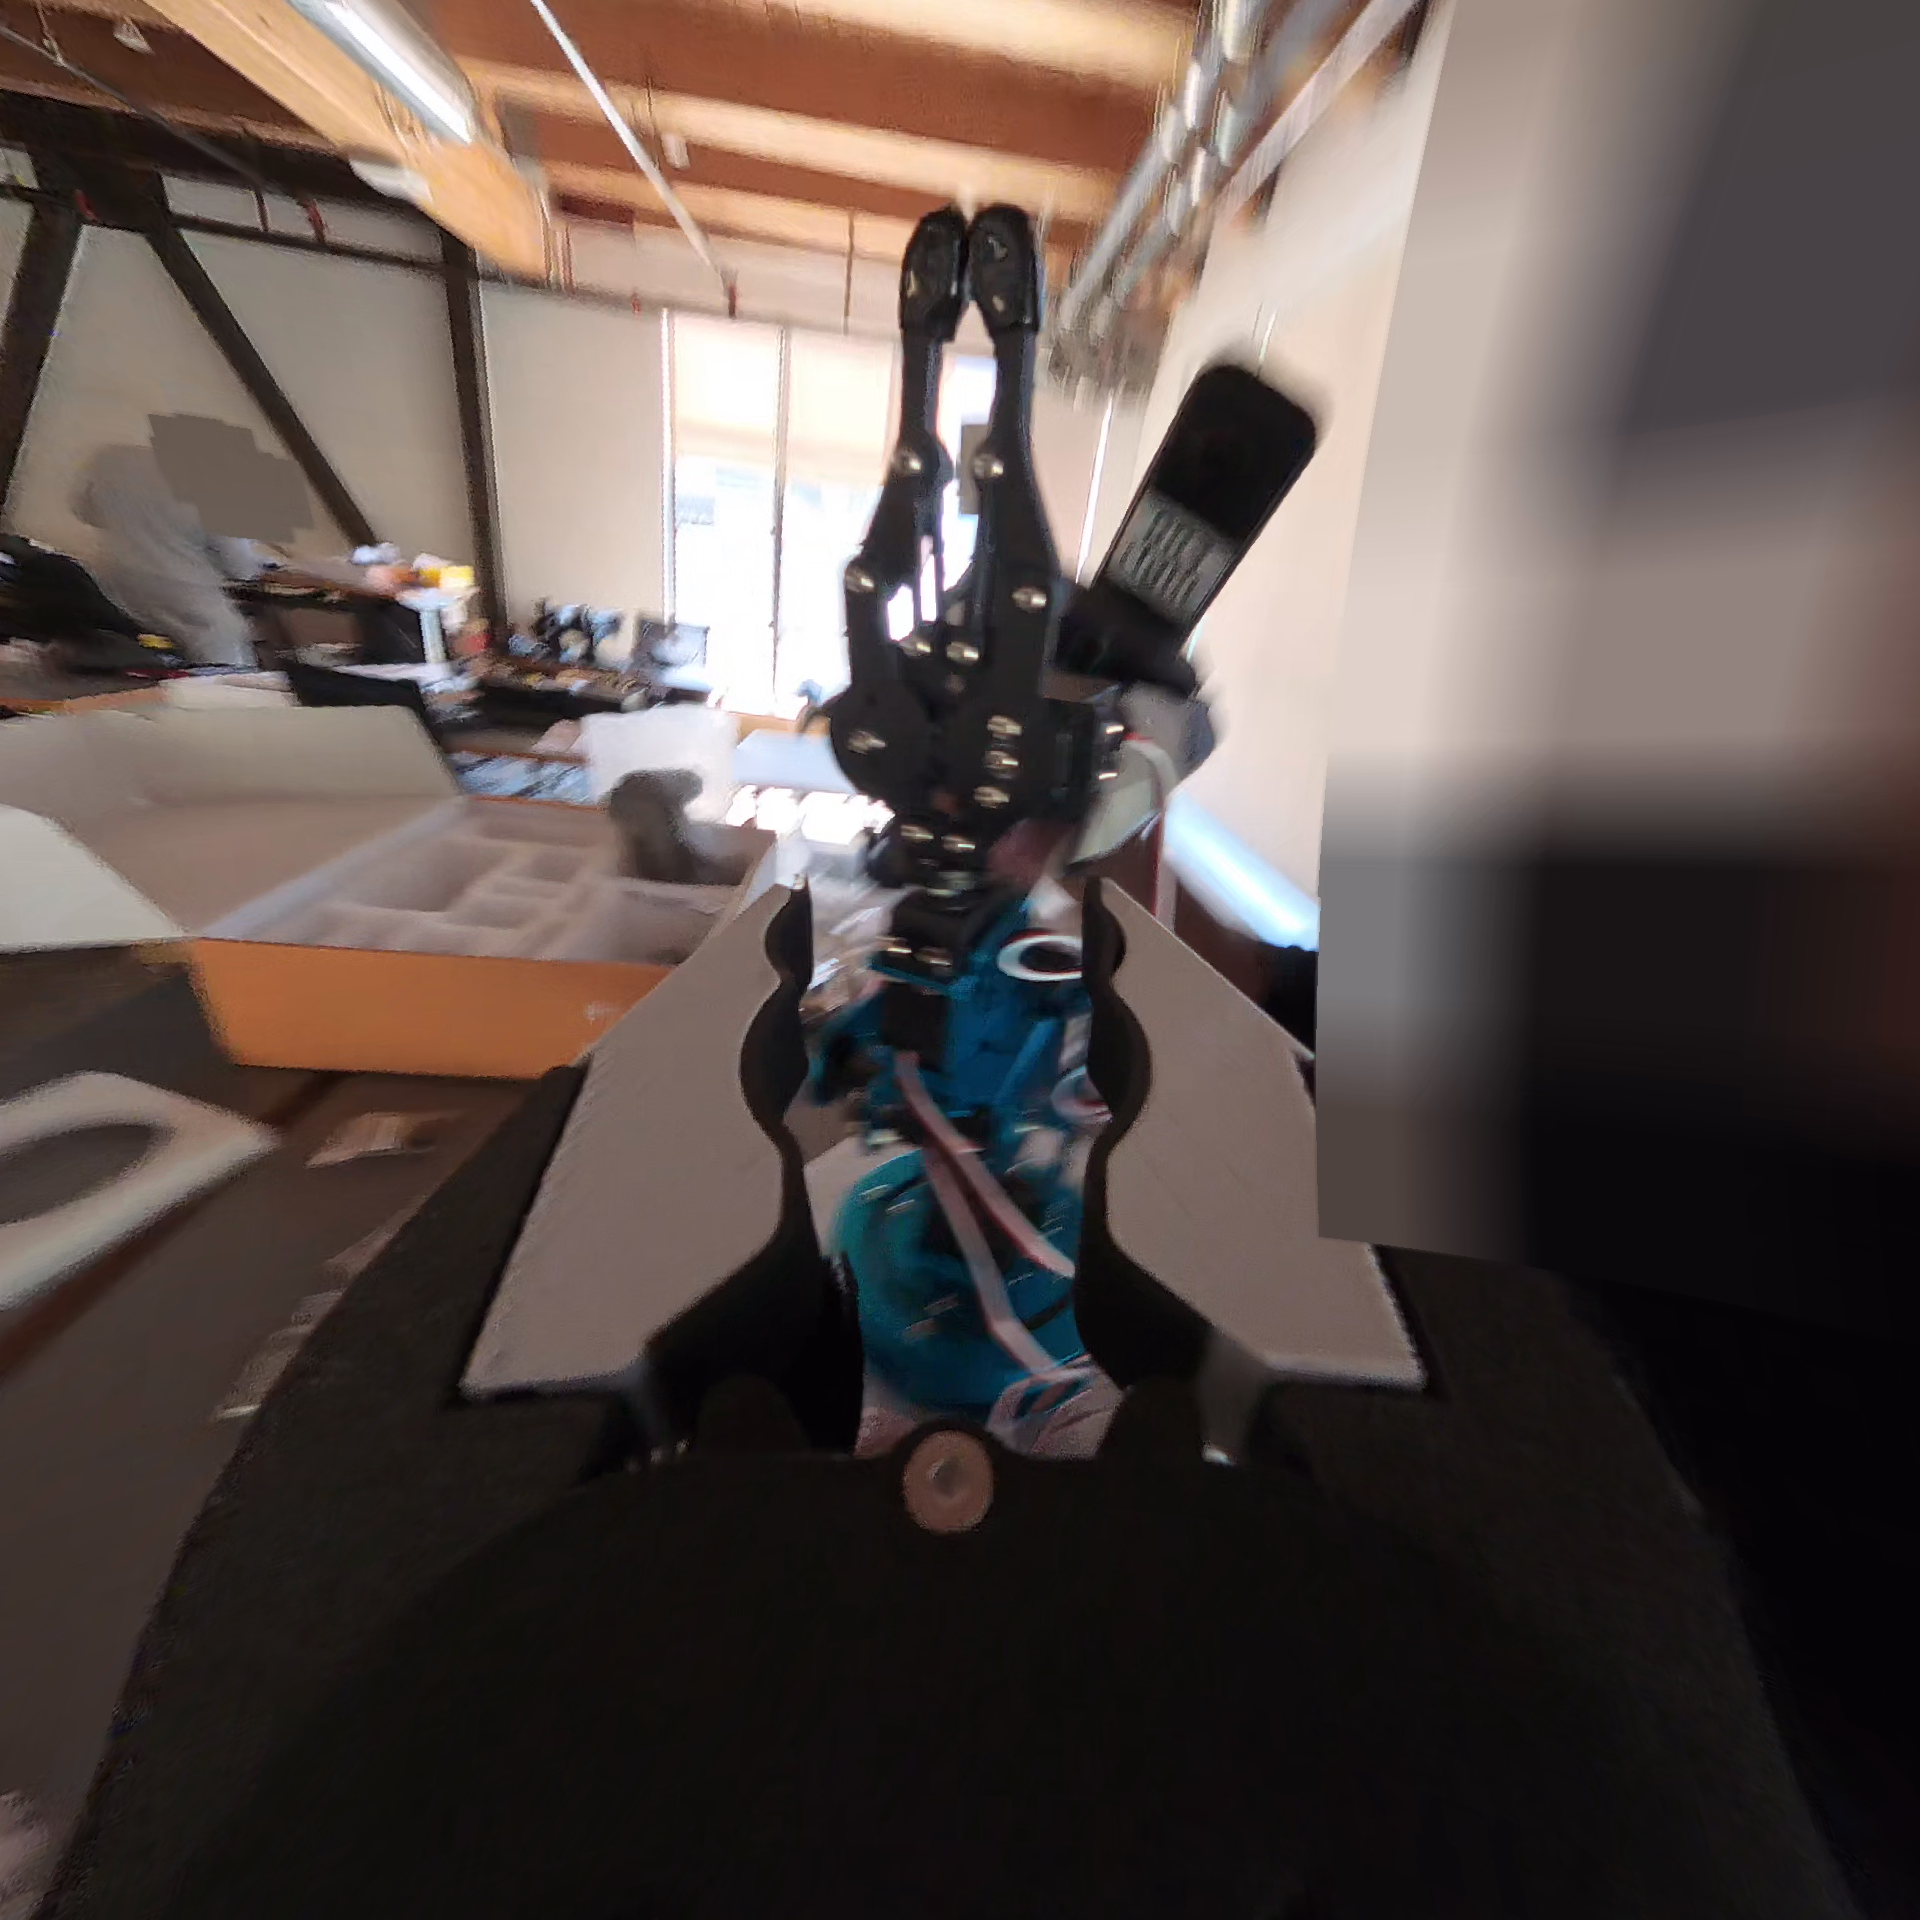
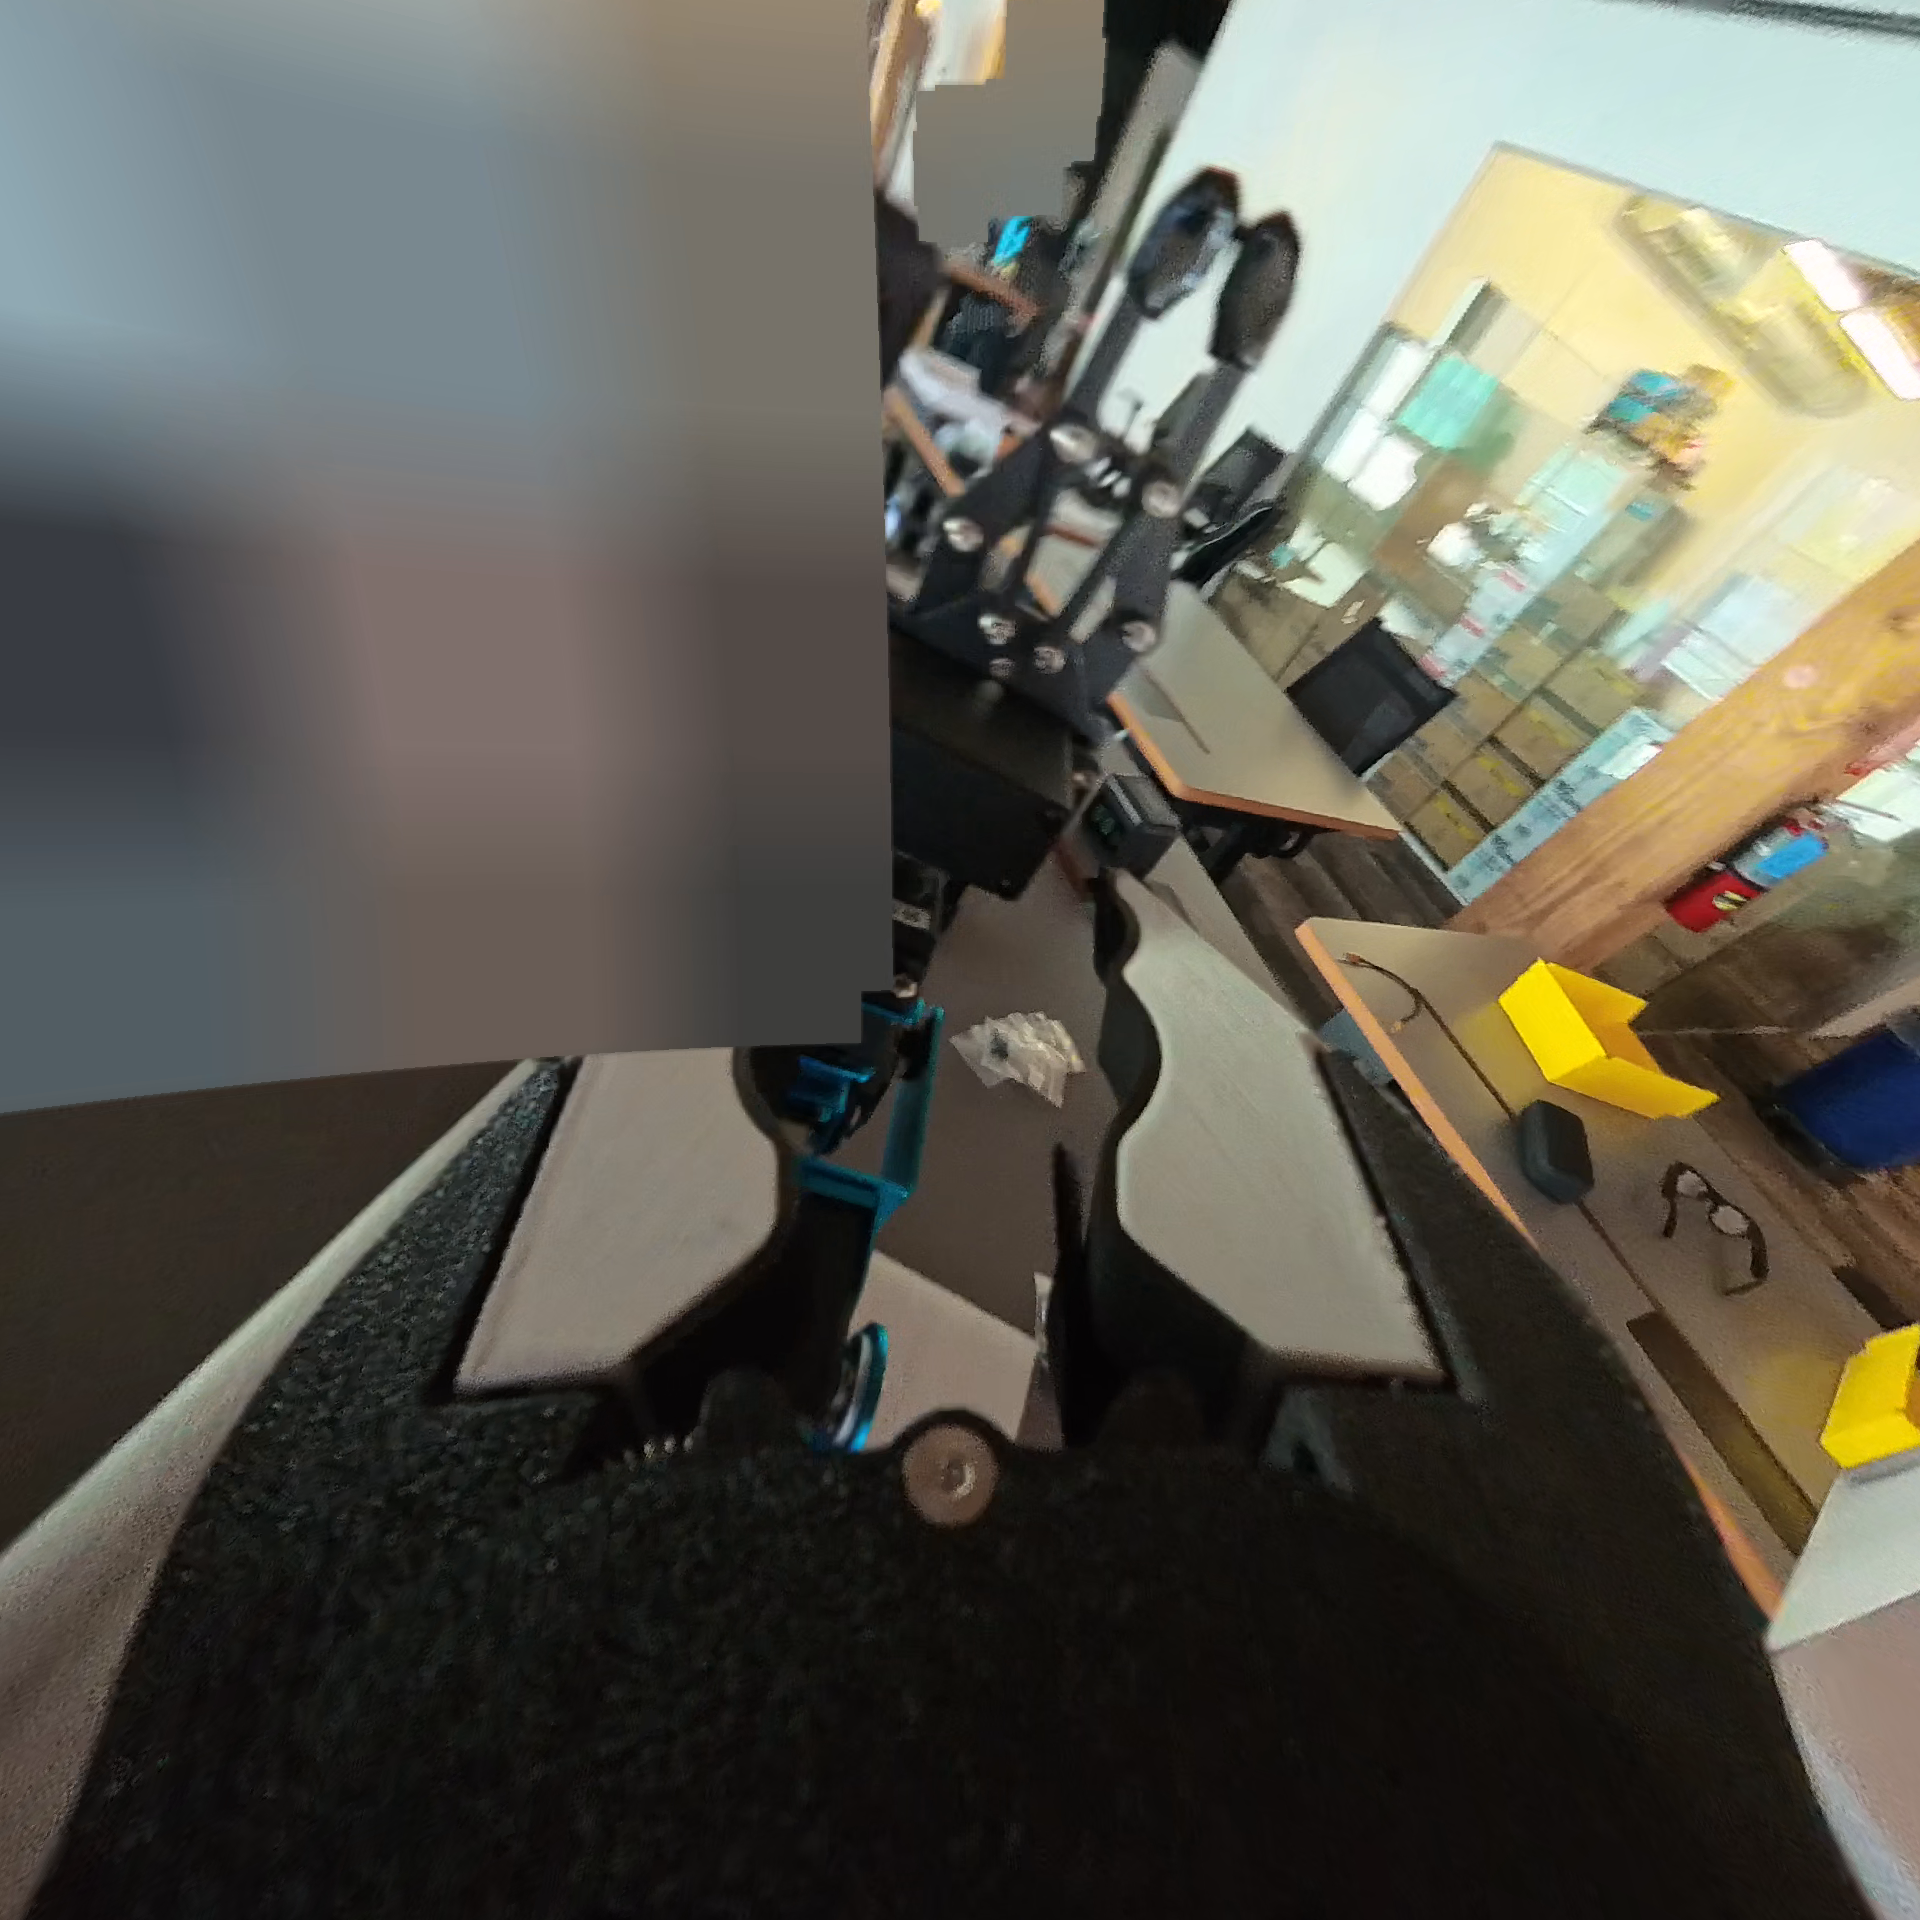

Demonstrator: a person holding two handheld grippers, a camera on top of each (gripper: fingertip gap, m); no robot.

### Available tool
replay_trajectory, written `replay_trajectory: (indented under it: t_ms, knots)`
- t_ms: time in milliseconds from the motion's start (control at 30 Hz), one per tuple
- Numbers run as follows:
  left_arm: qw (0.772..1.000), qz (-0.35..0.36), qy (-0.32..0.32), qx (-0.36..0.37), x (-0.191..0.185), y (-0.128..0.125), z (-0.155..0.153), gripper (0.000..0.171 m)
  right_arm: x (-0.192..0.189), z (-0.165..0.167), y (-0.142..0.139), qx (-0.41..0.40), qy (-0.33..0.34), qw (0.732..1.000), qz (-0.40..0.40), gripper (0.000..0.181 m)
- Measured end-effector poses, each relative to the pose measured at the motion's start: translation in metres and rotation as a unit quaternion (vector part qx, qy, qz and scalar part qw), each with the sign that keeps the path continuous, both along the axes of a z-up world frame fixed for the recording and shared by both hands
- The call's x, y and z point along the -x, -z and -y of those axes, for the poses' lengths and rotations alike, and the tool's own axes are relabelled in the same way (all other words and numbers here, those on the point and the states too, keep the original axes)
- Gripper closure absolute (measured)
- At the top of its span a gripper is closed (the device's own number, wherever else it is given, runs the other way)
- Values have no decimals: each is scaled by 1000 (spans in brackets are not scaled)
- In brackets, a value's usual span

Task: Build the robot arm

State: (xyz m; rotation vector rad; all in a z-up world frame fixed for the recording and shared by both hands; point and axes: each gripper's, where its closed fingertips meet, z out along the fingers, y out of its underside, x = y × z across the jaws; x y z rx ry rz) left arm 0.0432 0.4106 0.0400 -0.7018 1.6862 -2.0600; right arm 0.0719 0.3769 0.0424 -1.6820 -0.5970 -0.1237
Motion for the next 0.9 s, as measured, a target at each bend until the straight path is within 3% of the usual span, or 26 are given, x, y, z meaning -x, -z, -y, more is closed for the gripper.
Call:
replay_trajectory:
  t_ms: [33,267,433,533,633,800,900]
  knots:
    - [999,11,-8,-30,-4,-2,-3,120,0,3,0,17,-3,1000,22,126]
    - [983,38,30,-175,-21,5,22,120,-2,7,-13,80,72,980,167,119]
    - [976,18,45,-214,-27,19,29,114,5,-5,-12,82,55,980,170,125]
    - [975,14,65,-210,-26,25,32,126,8,-6,-12,69,36,982,172,136]
    - [978,17,94,-186,-23,27,32,144,5,-7,-11,62,31,987,147,135]
    - [977,30,107,-182,-20,27,31,145,-15,-15,-3,32,64,997,33,116]
    - [975,28,105,-192,-19,27,31,145,5,-7,-2,-6,-7,995,-103,127]
